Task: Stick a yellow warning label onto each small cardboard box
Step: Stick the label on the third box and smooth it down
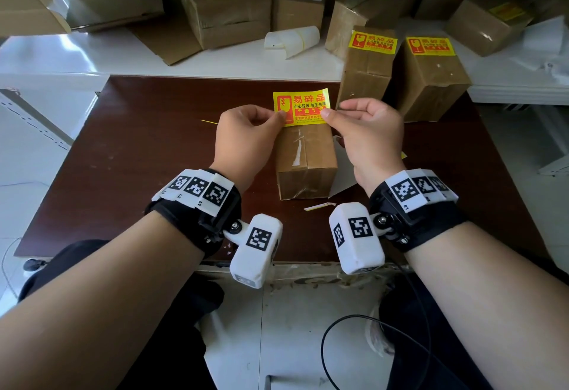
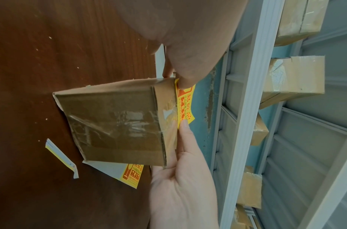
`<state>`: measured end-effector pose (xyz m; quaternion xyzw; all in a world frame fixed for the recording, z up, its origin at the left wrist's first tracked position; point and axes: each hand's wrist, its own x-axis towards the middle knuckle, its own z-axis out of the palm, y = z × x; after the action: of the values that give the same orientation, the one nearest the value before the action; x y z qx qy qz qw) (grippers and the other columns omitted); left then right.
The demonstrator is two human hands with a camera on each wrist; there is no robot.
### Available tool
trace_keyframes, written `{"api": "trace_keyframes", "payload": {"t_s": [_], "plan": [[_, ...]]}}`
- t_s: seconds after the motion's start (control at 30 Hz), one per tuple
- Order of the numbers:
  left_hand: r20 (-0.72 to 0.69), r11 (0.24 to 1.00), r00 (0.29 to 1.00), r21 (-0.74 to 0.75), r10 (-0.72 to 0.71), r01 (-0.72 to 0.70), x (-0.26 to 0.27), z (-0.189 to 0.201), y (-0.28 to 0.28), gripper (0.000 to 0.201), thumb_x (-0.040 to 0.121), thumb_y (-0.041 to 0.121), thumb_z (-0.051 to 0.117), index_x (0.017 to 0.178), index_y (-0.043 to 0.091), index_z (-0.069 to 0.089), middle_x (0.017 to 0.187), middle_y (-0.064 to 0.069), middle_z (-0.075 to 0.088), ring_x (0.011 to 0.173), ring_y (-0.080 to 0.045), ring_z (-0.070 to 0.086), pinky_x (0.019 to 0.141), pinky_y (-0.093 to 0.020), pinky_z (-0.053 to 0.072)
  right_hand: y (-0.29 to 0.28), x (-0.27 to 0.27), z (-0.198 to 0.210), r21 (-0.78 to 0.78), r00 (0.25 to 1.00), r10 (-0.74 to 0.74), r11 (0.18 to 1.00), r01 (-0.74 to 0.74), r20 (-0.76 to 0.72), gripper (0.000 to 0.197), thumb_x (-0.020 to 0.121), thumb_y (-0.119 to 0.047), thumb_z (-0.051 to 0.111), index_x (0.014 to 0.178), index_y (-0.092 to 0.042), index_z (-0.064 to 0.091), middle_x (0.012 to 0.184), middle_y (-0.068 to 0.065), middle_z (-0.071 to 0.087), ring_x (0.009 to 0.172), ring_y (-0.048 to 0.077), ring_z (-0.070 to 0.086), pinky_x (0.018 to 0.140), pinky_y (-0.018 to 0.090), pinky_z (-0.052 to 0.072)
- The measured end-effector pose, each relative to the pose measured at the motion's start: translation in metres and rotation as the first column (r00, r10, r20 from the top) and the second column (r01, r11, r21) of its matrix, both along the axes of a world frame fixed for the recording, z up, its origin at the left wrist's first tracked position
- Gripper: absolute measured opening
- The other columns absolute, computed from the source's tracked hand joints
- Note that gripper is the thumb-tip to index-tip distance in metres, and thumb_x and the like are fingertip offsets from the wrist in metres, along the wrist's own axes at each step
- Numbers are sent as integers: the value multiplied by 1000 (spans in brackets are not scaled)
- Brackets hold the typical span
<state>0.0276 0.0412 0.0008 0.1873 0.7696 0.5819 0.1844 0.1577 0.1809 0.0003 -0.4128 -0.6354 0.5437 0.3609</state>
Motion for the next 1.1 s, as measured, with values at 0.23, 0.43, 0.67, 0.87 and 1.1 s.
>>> {"api": "trace_keyframes", "payload": {"t_s": [0.23,0.43,0.67,0.87,1.1], "plan": [[-84,999,996,-50,-5,0,1,2,1,24,98,39,80,83,21,78,69,7,73,53,-3,62,52,-27,51,-2,1,1,27,1000,2,1000,-2,13,26,83,-22,97,97,-21,76,86,-6,83,82,4,81,80,30,66],[-126,998,992,-69,-8,-1,0,2,1,24,98,39,79,80,23,77,71,7,73,60,-6,64,60,-31,54,-4,1,1,52,1000,8,999,-9,27,26,82,-23,97,97,-24,75,86,-6,83,84,6,81,83,34,68],[-106,997,994,-76,-5,-3,0,3,1,24,96,41,80,81,22,77,71,5,75,63,-13,69,63,-41,64,-3,1,-1,69,999,10,998,-13,44,26,82,-25,97,96,-25,75,85,-6,83,84,8,81,86,41,69],[-147,995,989,-96,-6,-8,1,3,0,23,96,41,80,83,23,78,76,3,77,66,-11,69,67,-42,64,-2,0,-3,104,998,27,994,-34,65,25,81,-26,96,93,-28,74,84,-6,83,84,11,82,85,49,69],[-201,984,980,-173,5,-40,3,8,-2,20,77,66,71,75,46,77,72,19,76,85,-16,78,95,-64,61,2,0,1,89,992,45,994,-56,117,26,80,-26,97,90,-28,74,82,-8,82,82,7,80,85,45,69]]}}
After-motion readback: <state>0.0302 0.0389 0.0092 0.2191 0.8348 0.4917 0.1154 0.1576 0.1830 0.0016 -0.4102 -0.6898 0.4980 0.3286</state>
